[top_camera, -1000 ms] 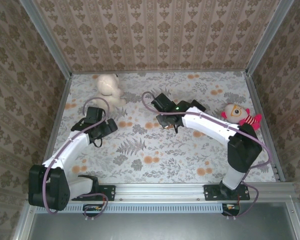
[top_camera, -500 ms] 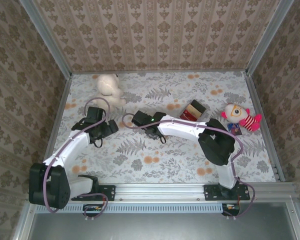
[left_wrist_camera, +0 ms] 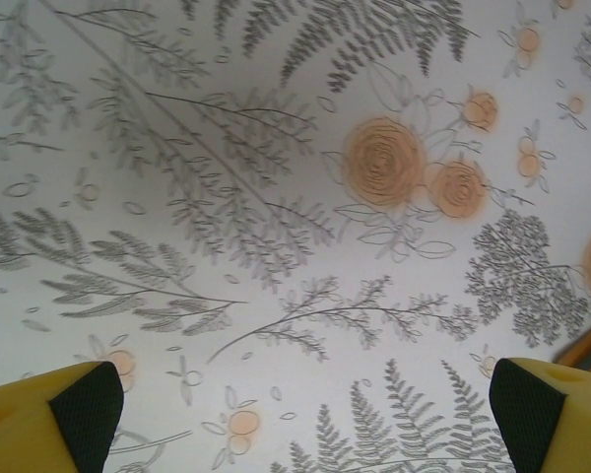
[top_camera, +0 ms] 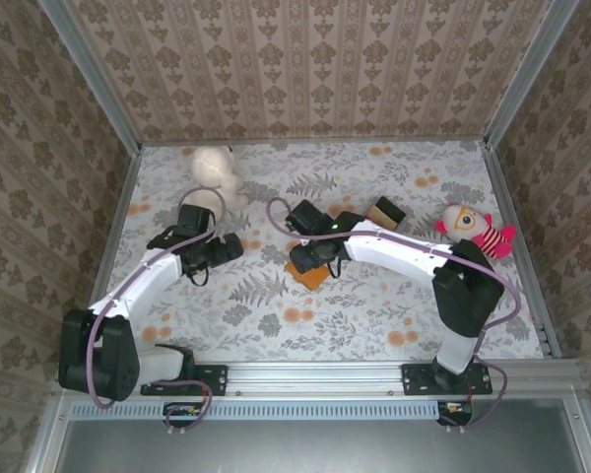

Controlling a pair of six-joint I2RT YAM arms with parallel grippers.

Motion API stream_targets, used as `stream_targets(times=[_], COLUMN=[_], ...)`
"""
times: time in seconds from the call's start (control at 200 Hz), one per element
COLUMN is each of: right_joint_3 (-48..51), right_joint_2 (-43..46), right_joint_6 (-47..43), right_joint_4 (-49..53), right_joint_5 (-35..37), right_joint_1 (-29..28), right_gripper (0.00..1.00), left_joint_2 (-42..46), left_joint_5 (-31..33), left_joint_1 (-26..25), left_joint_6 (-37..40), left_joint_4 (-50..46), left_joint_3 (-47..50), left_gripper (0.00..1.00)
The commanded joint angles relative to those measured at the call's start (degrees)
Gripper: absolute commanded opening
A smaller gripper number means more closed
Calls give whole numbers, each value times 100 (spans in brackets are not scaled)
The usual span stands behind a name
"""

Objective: Take the credit cards out of the card holder

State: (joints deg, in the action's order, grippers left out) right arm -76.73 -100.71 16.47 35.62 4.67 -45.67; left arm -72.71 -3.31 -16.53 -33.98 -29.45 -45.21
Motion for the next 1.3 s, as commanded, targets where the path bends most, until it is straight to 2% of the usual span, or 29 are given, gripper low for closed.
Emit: stream_targets(times=[0.0,0.18,0.285,0.35,0.465,0.6,0.705,0.885,1.295], right_joint_3=[408,868,1311,1601,1954,2297,2339,2192,1995], right_joint_2=[181,160,257,376,537,708,619,356,20], right_joint_6=[812,1676,2305,2576,3024,3406,3428,3450,3326], right_joint_4=[-391,-645,-1004,-1299,-1474,-1546,-1656,-1834,-2067], right_joint_5=[-721,-935,-1019,-1055,-945,-724,-850,-985,-1100], right_joint_1=[267,460,550,568,568,594,623,621,638], right_gripper=[54,44,35,34,34,40,41,37,32], left_joint_2=[-263,-868,-1408,-1789,-2520,-3094,-3338,-3546,-3662], left_joint_5=[-374,-813,-855,-938,-1215,-1472,-1547,-1712,-1776], left_joint_1=[-217,-729,-1121,-1254,-1341,-1477,-1588,-1736,-1976], left_joint_6=[189,146,154,208,266,343,385,331,190], left_joint_4=[227,662,822,964,953,859,756,751,804], left_joint_3=[-262,-637,-1016,-1267,-1817,-2351,-2574,-2609,-2344], left_gripper=[99,91,80,67,56,53,50,43,41])
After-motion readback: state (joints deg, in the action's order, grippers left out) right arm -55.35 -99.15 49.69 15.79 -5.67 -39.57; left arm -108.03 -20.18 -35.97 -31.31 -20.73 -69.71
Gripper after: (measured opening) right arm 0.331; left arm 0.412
